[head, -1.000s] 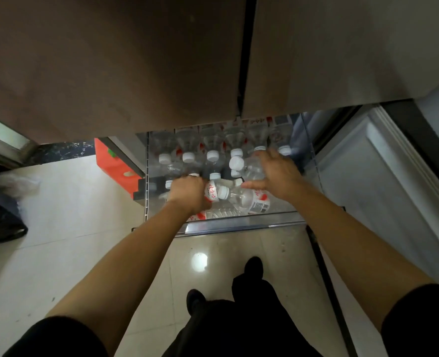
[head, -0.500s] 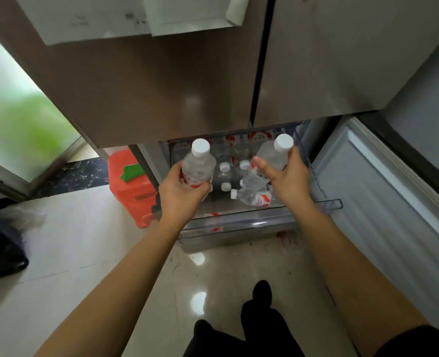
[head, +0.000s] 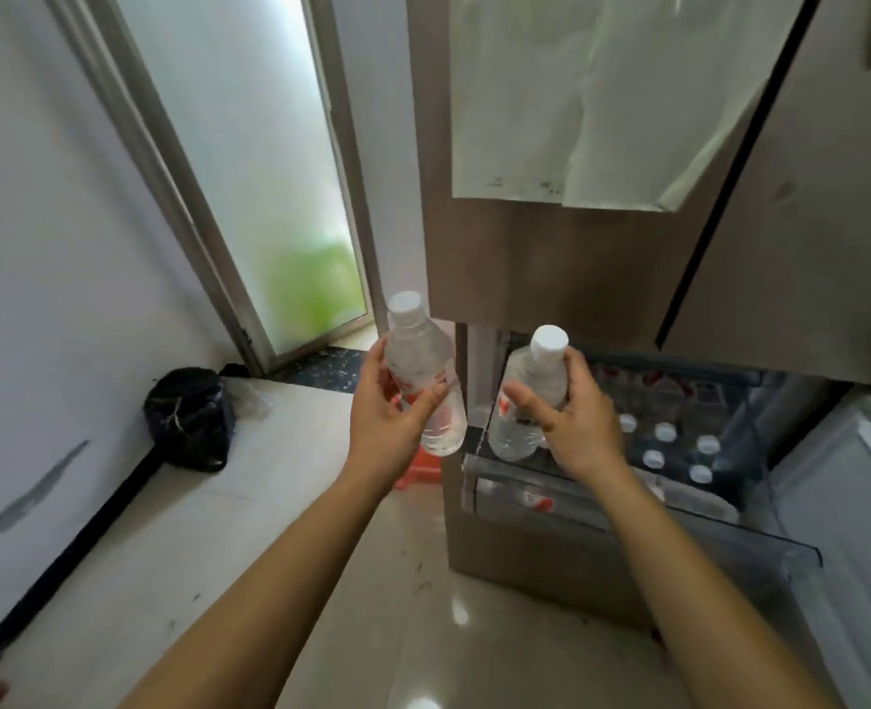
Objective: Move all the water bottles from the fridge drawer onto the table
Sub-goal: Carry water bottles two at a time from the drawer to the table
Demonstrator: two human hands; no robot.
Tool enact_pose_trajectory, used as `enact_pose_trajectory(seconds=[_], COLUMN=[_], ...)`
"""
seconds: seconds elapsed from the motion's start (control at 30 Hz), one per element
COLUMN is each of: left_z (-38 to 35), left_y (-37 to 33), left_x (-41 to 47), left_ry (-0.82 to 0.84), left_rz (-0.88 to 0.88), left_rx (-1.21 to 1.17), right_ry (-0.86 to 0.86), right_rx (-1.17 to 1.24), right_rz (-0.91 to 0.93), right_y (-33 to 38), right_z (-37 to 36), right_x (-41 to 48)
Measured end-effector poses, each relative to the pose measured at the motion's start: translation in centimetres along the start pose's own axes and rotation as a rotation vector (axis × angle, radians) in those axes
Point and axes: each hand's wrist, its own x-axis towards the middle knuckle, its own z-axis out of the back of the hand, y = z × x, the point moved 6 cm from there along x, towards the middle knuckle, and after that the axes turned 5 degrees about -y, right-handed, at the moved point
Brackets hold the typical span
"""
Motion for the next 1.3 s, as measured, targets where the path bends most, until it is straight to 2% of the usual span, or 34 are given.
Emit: enact_pose_trajectory(seconds=[0.2, 0.33, 0.5, 0.67, 1.0, 1.3], left_z=[9.1, 15.8, 26.0, 37.2, 59.7, 73.7], left_y=[-1.2, -1.3, -2.5, -4.5, -6.7, -4.8], left_x=[-8.3, -15.4, -24.3, -33.8, -50.7, -57.0], left_ry=[-0.31, -0.468, -0.668, -0.872, -1.124, -1.295], left_rz=[0.032, 0.057, 0.093, 0.057, 0.06, 0.086], left_rx=[0.045, 0.202, 0.296, 0.304, 0.406, 0.435], right_ry=[0.258, 0.468, 0.667, 0.791, 1.044, 1.26], right_rx=[0.213, 0.282, 0.218, 0.198, 0.283, 0.348], right_rz=[0.099, 0.15, 0.304, 0.526, 0.643, 0.697], right_y=[3.8, 7.2, 13.4, 20.9, 33.1, 39.8], right_z=[-7.2, -12.6, -18.8, -25.0, -38.3, -50.7], right_x=[-4.5, -10.2, -19.3, -31.1, -54.6, -67.5])
